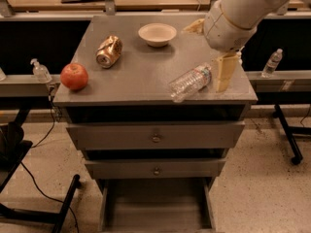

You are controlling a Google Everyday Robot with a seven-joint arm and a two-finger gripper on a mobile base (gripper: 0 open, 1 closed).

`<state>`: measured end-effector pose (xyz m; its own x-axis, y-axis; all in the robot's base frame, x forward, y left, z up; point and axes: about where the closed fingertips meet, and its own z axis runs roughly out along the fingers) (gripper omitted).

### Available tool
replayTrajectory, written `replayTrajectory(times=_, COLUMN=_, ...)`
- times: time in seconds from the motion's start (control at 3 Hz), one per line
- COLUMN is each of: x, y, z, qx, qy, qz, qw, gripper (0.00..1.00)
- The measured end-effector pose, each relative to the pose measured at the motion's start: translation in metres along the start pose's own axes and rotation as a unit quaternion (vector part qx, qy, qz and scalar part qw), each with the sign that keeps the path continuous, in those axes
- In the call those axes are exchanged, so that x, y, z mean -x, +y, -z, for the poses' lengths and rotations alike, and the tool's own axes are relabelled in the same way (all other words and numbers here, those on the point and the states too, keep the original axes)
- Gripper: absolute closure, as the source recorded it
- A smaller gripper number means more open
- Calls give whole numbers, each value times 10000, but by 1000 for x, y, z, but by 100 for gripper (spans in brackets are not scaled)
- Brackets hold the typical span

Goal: Place water bottle into bottom drawer

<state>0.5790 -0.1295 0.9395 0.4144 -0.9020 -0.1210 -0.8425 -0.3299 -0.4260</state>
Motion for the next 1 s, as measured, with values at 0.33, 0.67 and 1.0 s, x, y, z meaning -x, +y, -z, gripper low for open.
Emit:
replayTrajectory(times=0.33, x=4, y=-6, z=-50, qx=474, qy=-275, qz=445, qw=9975, gripper=0)
replayTrajectory(times=0.67, x=2, y=-1, z=-74, qx=768, qy=-395, qz=572, qw=9946, gripper=0)
replayTrajectory(times=1.0, x=-1, y=6, z=-89, qx=1001, qy=-426, qz=620, qw=9921, gripper=19)
